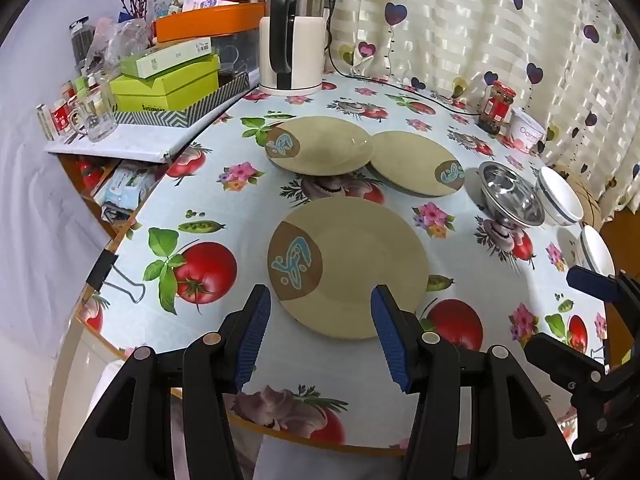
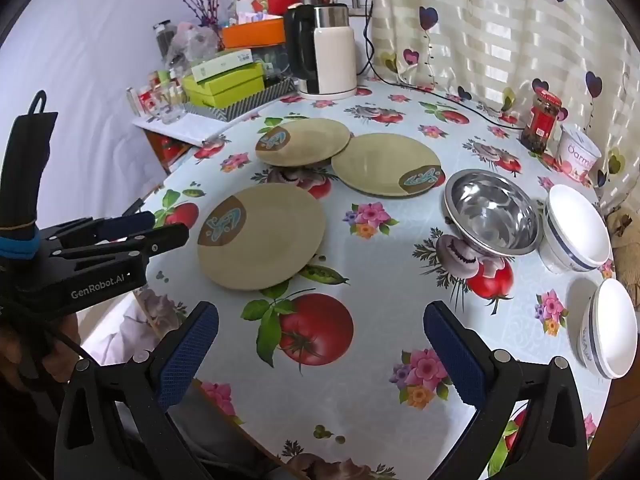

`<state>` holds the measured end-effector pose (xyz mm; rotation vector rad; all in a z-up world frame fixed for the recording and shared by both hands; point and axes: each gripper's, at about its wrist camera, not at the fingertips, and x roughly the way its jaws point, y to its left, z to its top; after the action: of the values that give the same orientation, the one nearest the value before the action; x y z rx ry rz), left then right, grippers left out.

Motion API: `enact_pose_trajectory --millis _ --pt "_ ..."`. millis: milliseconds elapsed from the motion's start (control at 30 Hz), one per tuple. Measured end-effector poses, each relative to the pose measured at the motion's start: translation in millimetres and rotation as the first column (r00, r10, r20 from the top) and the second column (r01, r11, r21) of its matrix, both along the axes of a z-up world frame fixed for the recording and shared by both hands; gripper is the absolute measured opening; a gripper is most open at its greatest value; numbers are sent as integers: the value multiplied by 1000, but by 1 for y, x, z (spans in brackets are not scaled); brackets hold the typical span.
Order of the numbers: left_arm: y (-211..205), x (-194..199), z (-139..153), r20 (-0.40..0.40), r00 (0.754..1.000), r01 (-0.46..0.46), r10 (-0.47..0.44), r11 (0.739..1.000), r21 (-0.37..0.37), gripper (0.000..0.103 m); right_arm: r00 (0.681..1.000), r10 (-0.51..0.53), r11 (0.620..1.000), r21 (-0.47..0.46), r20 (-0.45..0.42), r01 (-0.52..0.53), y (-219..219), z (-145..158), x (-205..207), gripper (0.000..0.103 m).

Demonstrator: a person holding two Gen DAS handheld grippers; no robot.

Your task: Organize plates and bowls

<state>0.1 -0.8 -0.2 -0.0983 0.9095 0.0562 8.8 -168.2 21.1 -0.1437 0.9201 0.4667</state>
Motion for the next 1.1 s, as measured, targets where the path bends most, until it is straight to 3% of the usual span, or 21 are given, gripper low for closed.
enact_pose_trajectory --millis 1100 --pt "-6 -2 -5 5 1000 12 -12 1000 -13 53 1000 -1 1000 12 -11 1 -2 -1 3 103"
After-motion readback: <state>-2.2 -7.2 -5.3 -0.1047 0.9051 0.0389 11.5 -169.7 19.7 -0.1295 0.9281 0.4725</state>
